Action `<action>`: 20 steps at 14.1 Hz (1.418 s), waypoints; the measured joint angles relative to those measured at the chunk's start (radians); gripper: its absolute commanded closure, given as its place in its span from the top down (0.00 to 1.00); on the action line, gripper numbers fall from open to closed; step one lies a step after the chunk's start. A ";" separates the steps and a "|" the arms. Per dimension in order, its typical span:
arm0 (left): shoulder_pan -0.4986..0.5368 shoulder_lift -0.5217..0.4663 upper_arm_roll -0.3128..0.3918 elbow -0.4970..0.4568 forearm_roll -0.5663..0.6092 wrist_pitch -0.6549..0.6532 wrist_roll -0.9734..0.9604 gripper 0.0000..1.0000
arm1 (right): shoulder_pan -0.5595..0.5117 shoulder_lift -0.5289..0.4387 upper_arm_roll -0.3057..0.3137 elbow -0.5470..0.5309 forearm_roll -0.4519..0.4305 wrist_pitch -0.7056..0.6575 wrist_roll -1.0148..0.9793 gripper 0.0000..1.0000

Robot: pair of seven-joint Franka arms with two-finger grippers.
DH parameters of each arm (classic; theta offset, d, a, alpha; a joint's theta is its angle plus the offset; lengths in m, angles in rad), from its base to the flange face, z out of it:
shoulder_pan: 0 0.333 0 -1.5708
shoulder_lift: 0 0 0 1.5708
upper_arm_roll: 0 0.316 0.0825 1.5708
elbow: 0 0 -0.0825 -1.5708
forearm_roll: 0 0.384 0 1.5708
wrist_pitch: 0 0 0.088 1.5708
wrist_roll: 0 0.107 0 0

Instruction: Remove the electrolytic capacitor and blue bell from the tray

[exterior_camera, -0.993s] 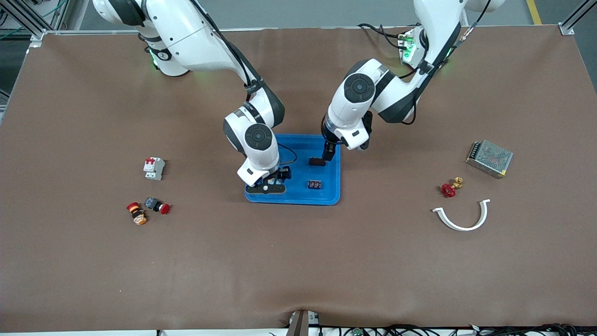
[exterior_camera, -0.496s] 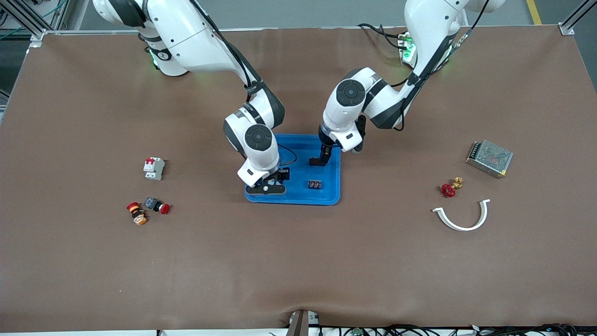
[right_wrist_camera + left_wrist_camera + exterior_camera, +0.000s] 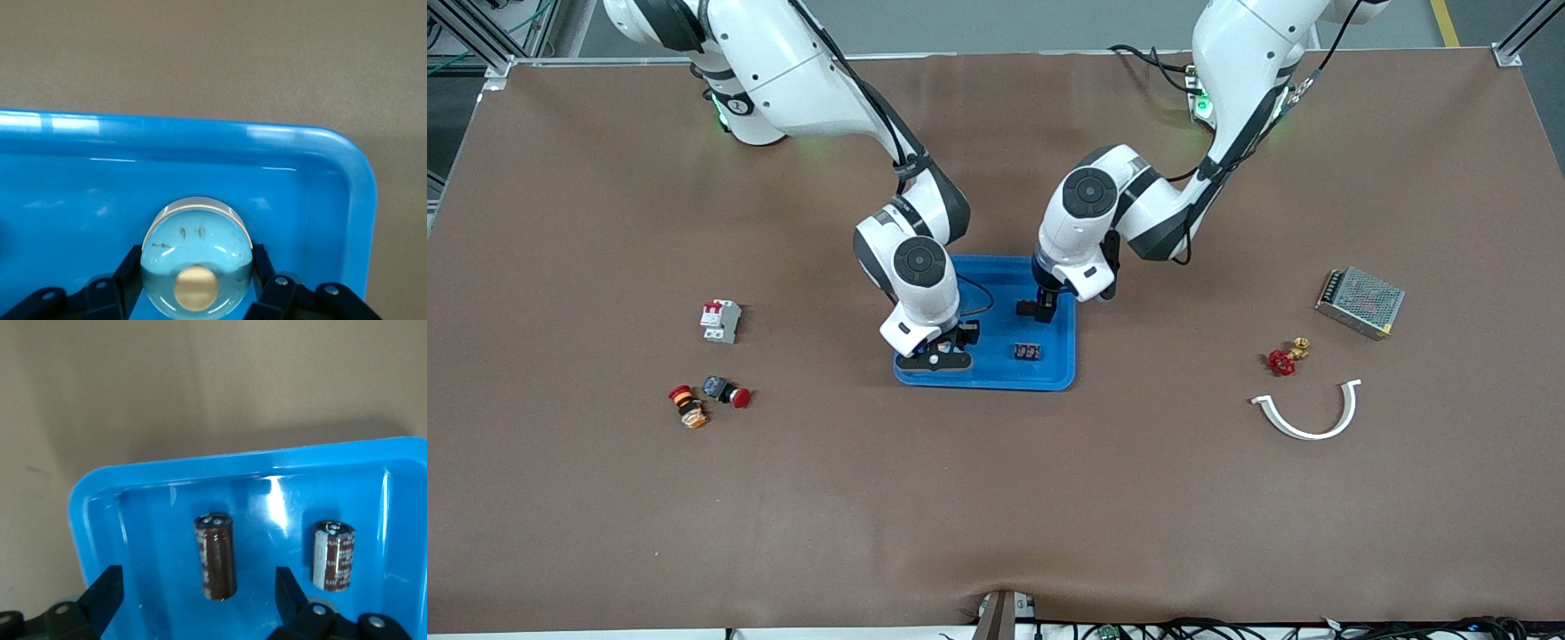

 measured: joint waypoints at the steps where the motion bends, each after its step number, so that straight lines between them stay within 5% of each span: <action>1: 0.000 0.023 0.001 0.017 0.031 0.000 -0.023 1.00 | -0.002 -0.002 -0.002 0.009 0.000 -0.009 -0.002 0.35; 6: 0.002 0.090 0.007 0.070 0.083 0.000 -0.058 1.00 | -0.061 -0.101 -0.009 0.064 0.001 -0.217 -0.146 0.35; 12: -0.009 0.108 0.007 0.087 0.083 0.000 -0.059 1.00 | -0.325 -0.290 -0.018 0.065 0.002 -0.476 -0.729 0.35; 20: -0.034 0.139 0.007 0.114 0.083 0.000 -0.076 1.00 | -0.644 -0.325 -0.022 -0.037 0.000 -0.434 -1.378 0.35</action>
